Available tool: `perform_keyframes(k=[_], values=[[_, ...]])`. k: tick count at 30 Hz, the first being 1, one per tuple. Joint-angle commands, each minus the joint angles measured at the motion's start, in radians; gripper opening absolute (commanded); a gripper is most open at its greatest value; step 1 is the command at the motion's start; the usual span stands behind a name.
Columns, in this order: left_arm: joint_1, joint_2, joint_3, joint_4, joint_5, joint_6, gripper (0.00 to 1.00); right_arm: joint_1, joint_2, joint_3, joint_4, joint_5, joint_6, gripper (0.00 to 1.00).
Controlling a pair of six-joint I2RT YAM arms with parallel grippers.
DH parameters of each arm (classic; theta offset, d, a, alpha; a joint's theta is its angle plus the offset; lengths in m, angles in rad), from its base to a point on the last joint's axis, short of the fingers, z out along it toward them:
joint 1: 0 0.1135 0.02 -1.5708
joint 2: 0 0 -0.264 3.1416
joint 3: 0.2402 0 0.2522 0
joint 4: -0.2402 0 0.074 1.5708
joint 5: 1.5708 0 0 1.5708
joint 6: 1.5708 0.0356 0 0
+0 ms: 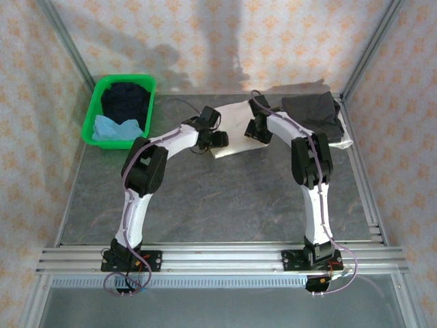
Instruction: Fold and stack the t-shirts
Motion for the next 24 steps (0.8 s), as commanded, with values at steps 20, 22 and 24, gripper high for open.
perform_keyframes(k=[20, 22, 24], values=[[0.077, -0.313, -0.171, -0.095, -0.041, -0.089, 0.79, 0.067, -0.244, -0.32, 0.143, -0.073, 0.033, 0.58], [0.101, -0.242, -0.116, -0.12, -0.065, -0.069, 0.76, 0.073, -0.23, -0.325, 0.131, -0.043, 0.03, 0.57], [0.116, -0.176, -0.075, -0.125, -0.017, -0.048, 0.69, 0.07, -0.211, -0.326, 0.121, -0.022, 0.028, 0.55]])
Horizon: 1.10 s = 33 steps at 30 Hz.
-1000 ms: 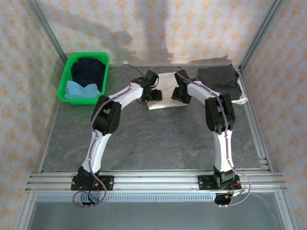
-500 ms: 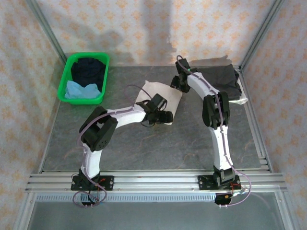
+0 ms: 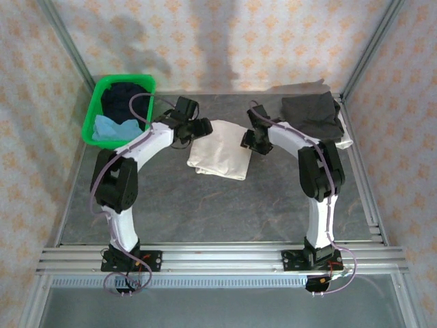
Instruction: Fold and stack the t-shirts
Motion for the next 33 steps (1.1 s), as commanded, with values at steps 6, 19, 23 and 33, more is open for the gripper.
perform_keyframes(k=[6, 19, 23, 33], values=[[0.001, 0.143, -0.048, -0.022, 0.075, 0.051, 0.45, -0.031, 0.097, 0.051, -0.011, 0.059, -0.019, 0.46], [-0.31, -0.052, -0.355, 0.237, 0.127, -0.213, 0.35, -0.073, 0.312, 0.633, -0.297, 0.076, -0.194, 0.53], [-0.322, -0.111, -0.366, 0.228, 0.115, -0.225, 0.54, -0.074, 0.158, 0.531, -0.325, 0.22, -0.203, 0.6], [-0.145, -0.162, -0.112, -0.045, -0.045, 0.044, 0.8, 0.0, -0.347, -0.37, 0.213, -0.01, 0.168, 0.62]])
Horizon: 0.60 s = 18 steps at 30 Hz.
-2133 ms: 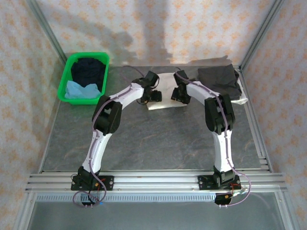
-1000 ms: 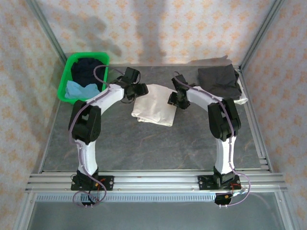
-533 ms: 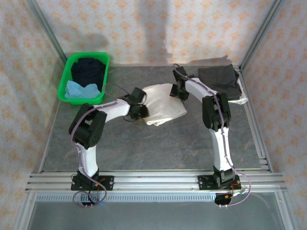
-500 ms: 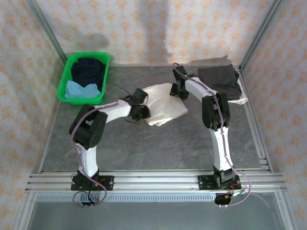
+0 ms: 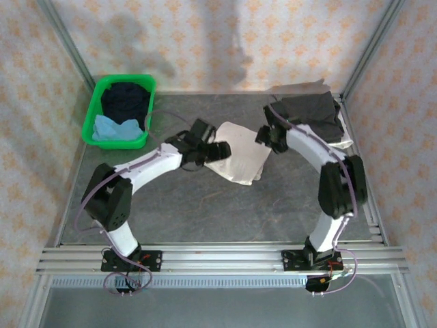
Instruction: Fold and stack the t-shirts
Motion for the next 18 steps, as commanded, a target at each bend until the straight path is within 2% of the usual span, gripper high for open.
perform_keyframes(k=[1, 5, 8, 10, 14, 18], values=[[0.064, 0.104, 0.169, -0.116, -0.095, 0.139, 0.81, 0.085, -0.049, -0.179, 0.239, -0.085, 0.189, 0.62], [0.088, 0.399, 0.484, -0.205, -0.045, 0.243, 0.79, 0.141, -0.048, -0.26, 0.303, -0.07, 0.263, 0.61], [0.088, 0.565, 0.649, -0.255, 0.007, 0.268, 0.78, 0.139, -0.026, -0.277, 0.295, -0.012, 0.266, 0.59], [0.086, 0.628, 0.693, -0.27, 0.015, 0.272, 0.78, 0.129, 0.006, -0.259, 0.281, -0.001, 0.253, 0.55], [0.083, 0.617, 0.602, -0.225, 0.027, 0.289, 0.77, 0.085, 0.104, -0.194, 0.246, -0.023, 0.224, 0.43], [0.077, 0.547, 0.446, -0.185, 0.005, 0.294, 0.73, 0.038, 0.187, -0.097, 0.187, -0.024, 0.163, 0.42]])
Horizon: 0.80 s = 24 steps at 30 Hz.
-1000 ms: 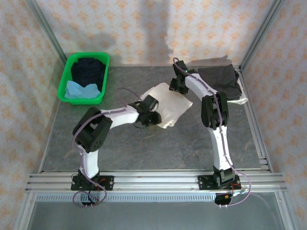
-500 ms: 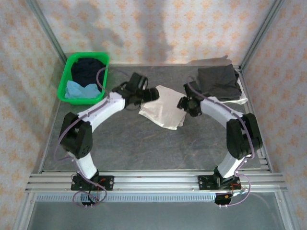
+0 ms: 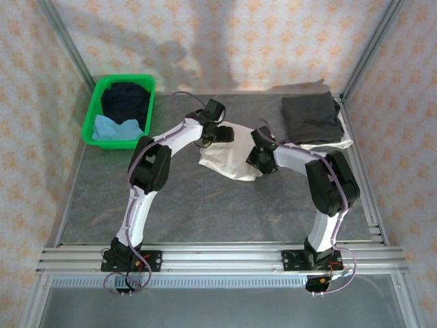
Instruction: Fold and stack the t-shirts
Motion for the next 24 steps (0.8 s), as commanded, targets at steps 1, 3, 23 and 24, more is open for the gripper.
perform_keyframes(k=[1, 3, 23, 24], values=[[-0.013, -0.051, -0.139, -0.035, -0.01, 0.022, 0.72, -0.043, 0.081, 0.077, -0.055, 0.028, -0.065, 0.42], [-0.025, -0.107, -0.23, -0.012, -0.039, 0.01, 0.7, -0.063, 0.114, 0.138, -0.089, 0.042, -0.105, 0.43], [0.015, -0.406, -0.352, -0.056, -0.1, -0.046, 0.79, 0.028, -0.108, 0.05, -0.125, 0.055, -0.134, 0.53], [0.03, -0.369, -0.309, -0.062, -0.099, -0.03, 0.79, 0.055, -0.109, 0.025, -0.103, 0.041, -0.113, 0.53]])
